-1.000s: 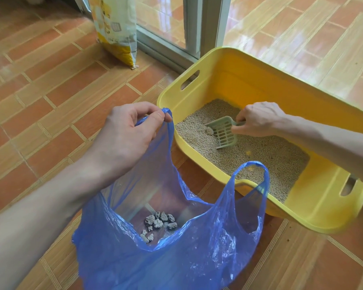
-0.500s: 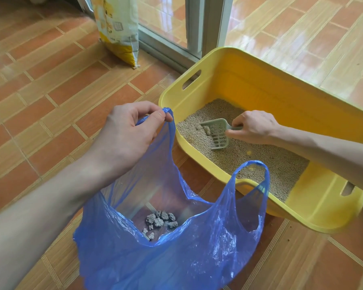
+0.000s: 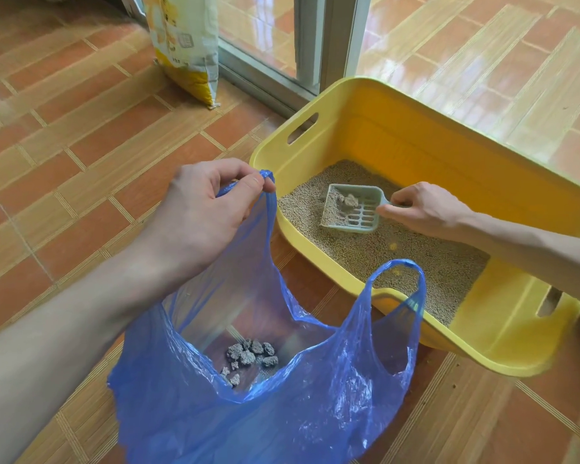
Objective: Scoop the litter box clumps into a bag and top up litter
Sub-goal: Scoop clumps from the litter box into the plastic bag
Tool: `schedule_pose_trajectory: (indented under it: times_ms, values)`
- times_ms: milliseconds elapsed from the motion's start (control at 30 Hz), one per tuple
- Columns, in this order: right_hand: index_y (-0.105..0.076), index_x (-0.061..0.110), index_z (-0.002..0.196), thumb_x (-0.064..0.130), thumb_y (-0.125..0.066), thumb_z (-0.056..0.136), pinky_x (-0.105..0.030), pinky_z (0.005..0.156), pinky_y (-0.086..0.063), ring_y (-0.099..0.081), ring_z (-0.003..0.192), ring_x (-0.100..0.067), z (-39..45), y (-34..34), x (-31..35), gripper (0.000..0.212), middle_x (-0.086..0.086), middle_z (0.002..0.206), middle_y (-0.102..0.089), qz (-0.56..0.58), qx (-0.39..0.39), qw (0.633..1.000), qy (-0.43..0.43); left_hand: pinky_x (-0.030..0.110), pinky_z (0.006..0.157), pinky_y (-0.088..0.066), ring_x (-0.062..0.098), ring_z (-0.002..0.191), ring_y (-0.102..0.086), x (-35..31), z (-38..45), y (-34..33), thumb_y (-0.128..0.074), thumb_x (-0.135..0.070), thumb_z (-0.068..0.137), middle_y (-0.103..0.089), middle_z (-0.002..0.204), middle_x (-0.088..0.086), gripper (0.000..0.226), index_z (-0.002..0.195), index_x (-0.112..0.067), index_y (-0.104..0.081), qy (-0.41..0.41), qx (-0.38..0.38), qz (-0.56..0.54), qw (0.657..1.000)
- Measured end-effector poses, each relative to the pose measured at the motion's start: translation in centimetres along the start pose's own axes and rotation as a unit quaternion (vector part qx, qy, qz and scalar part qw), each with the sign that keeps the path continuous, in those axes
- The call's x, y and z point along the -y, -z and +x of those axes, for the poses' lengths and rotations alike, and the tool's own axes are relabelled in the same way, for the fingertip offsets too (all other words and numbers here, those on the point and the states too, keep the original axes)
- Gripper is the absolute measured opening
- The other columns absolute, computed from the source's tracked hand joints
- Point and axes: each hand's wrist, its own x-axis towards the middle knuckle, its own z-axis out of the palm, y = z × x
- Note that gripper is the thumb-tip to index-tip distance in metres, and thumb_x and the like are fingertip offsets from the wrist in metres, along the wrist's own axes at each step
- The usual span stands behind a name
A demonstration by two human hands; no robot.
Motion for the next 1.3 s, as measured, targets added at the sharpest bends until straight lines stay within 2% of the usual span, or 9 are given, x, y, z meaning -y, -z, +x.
schedule_pose_trajectory:
  times_ms: [200, 333, 600, 933, 1067, 1167, 1300]
  values:
    - [-0.069, 0.009, 0.075, 0.054, -0.055, 0.096, -0.025, 0.043, -0.028, -0.04, 0.045, -0.011, -1.1, -0.4, -0.6, 0.051, 0.001, 0.056, -0.056, -0.004, -0.008, 1.0, 0.018, 0.023, 0.045, -0.022, 0.015, 0.05, -0.027, -0.2, 0.4, -0.5, -0.056, -0.025, 0.105, -0.037, 0.055, -0.009, 0.025, 0.092, -0.021, -0.077, 0.0, 0.003, -0.006, 1.0]
    - [-0.07, 0.011, 0.078, 0.055, -0.054, 0.097, -0.027, 0.044, -0.03, -0.042, 0.047, -0.012, -1.3, -0.1, -0.8, 0.05, -0.005, 0.062, -0.064, 0.009, -0.007, 0.999, 0.03, 0.02, 0.042, -0.021, 0.012, 0.046, -0.025, -0.4, 0.6, -1.0, -0.055, -0.024, 0.105, -0.035, 0.053, -0.009, 0.025, 0.094, -0.018, -0.076, -0.002, 0.007, -0.008, 1.0]
    - [-0.067, 0.014, 0.072, 0.056, -0.054, 0.096, -0.028, 0.046, -0.031, -0.04, 0.046, -0.011, -1.9, -0.4, -1.0, 0.05, 0.001, 0.057, -0.058, 0.01, 0.001, 0.999, 0.035, 0.021, 0.041, -0.021, 0.012, 0.047, -0.024, -0.6, 0.7, -1.2, -0.054, -0.024, 0.106, -0.032, 0.054, -0.006, 0.026, 0.095, -0.017, -0.076, -0.008, 0.015, -0.003, 1.0]
    - [-0.07, 0.015, 0.077, 0.056, -0.055, 0.096, -0.027, 0.044, -0.032, -0.042, 0.045, -0.009, -1.9, -0.6, -0.6, 0.047, 0.001, 0.06, -0.063, 0.007, -0.006, 0.999, 0.042, 0.022, 0.043, -0.021, 0.013, 0.048, -0.024, -0.6, 0.8, -1.2, -0.054, -0.023, 0.106, -0.033, 0.057, -0.003, 0.025, 0.095, -0.016, -0.076, -0.011, 0.016, 0.001, 1.0]
    - [-0.07, 0.013, 0.079, 0.058, -0.054, 0.095, -0.026, 0.043, -0.03, -0.041, 0.045, -0.01, -1.8, -0.5, -0.7, 0.05, -0.005, 0.062, -0.064, -0.006, -0.008, 0.999, 0.039, 0.023, 0.044, -0.021, 0.014, 0.05, -0.025, -0.5, 0.7, -1.2, -0.055, -0.023, 0.106, -0.034, 0.058, -0.002, 0.025, 0.094, -0.018, -0.076, -0.012, 0.015, 0.0, 1.0]
    - [-0.07, 0.016, 0.077, 0.06, -0.053, 0.094, -0.027, 0.044, -0.031, -0.042, 0.046, -0.011, -2.1, -0.2, -0.6, 0.051, -0.002, 0.06, -0.062, 0.003, -0.008, 0.999, 0.038, 0.022, 0.044, -0.022, 0.014, 0.05, -0.025, -0.4, 0.7, -1.1, -0.055, -0.025, 0.105, -0.034, 0.058, -0.003, 0.025, 0.094, -0.019, -0.076, -0.014, 0.017, 0.0, 1.0]
    - [-0.067, 0.019, 0.073, 0.065, -0.049, 0.091, -0.033, 0.046, -0.032, -0.04, 0.046, -0.011, -3.2, 1.5, 0.7, 0.052, 0.0, 0.058, -0.058, 0.01, -0.01, 0.996, 0.084, 0.021, 0.043, -0.023, 0.012, 0.048, -0.026, -0.3, 0.7, -0.9, -0.054, -0.024, 0.105, -0.035, 0.055, -0.007, 0.026, 0.093, -0.018, -0.076, -0.008, 0.007, 0.004, 1.0]
